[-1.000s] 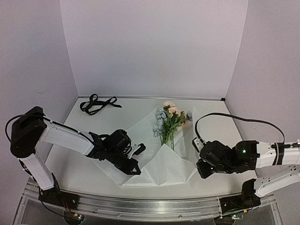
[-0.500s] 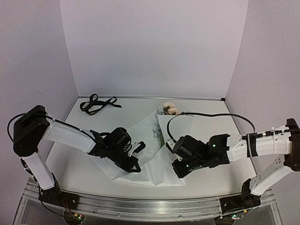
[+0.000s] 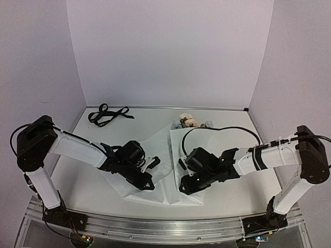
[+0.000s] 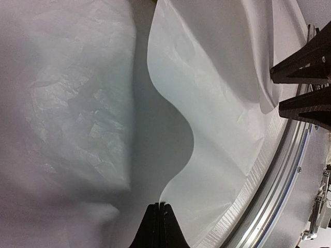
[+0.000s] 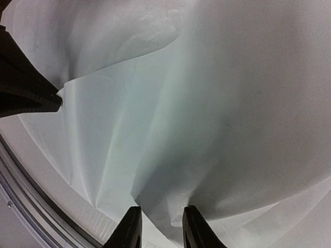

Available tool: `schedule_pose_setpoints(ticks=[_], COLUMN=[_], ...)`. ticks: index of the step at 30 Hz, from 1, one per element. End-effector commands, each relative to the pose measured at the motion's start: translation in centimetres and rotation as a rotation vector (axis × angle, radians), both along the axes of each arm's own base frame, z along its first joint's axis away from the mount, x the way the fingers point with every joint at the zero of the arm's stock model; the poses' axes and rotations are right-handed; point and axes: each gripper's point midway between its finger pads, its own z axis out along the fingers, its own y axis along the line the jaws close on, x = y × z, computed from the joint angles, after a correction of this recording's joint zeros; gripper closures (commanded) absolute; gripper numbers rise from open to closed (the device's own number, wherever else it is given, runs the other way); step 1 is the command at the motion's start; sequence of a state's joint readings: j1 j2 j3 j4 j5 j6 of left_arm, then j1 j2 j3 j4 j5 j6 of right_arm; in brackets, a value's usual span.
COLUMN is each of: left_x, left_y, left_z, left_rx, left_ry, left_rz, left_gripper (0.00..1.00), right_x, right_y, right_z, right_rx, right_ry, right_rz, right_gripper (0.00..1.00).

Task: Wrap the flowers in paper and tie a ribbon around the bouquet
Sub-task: Fold the one-fourth-folded wrapping paper at the center of the board, then press the 2/3-folded wrapping paper at the center of the board.

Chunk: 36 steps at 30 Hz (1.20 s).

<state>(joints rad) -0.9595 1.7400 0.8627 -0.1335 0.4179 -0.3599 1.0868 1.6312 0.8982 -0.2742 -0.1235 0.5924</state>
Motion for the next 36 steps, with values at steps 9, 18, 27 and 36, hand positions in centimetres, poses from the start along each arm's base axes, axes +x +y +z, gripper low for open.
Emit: schedule_pose_setpoints(ticks=[9, 18, 27, 36], left_x=[1.4, 2.4, 2.9, 3.7], left_y=[-0.6, -0.6, 0.1, 1.5], left_z=[0.9, 0.9, 0.4, 2.2], left_rx=[-0.008, 0.003, 0.037, 0.062], left_ry=[-0.041, -0.053, -0.052, -0.102], left_rz=[-0.016, 0.004, 0.041, 0.111], left_gripper=[1.00, 1.00, 1.00, 0.84], right_x=[0.3, -0.1, -1.6, -2.0], right_y=[-4.1, -2.0, -1.0, -0.9], right_z=[2.1, 0.3, -1.5, -3.0], right_rx=[0.075, 0.041, -0.008, -0.042], right_ry=[0.004, 0.111, 0.138, 0.170], right_rz=[-0.094, -0.097, -0.067, -0.079], right_gripper=[0.55, 0.78, 0.79, 0.80])
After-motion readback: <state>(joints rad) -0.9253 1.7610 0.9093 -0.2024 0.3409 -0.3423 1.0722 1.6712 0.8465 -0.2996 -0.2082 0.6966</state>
